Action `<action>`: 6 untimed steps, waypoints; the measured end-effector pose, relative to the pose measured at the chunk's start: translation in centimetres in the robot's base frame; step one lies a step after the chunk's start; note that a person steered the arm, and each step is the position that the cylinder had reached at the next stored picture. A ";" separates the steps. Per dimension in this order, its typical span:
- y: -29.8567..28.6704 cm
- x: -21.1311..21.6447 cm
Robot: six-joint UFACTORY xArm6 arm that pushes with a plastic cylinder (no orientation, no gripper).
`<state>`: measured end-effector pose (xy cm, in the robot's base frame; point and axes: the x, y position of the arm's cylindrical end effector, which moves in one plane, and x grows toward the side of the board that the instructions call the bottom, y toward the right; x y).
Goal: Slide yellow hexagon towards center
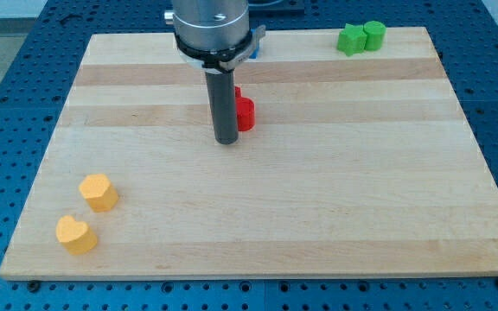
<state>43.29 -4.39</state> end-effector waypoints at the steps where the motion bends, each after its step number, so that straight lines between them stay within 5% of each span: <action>1: 0.7 -0.9; 4: -1.9 -0.9; 6: -20.3 1.5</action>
<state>44.80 -24.65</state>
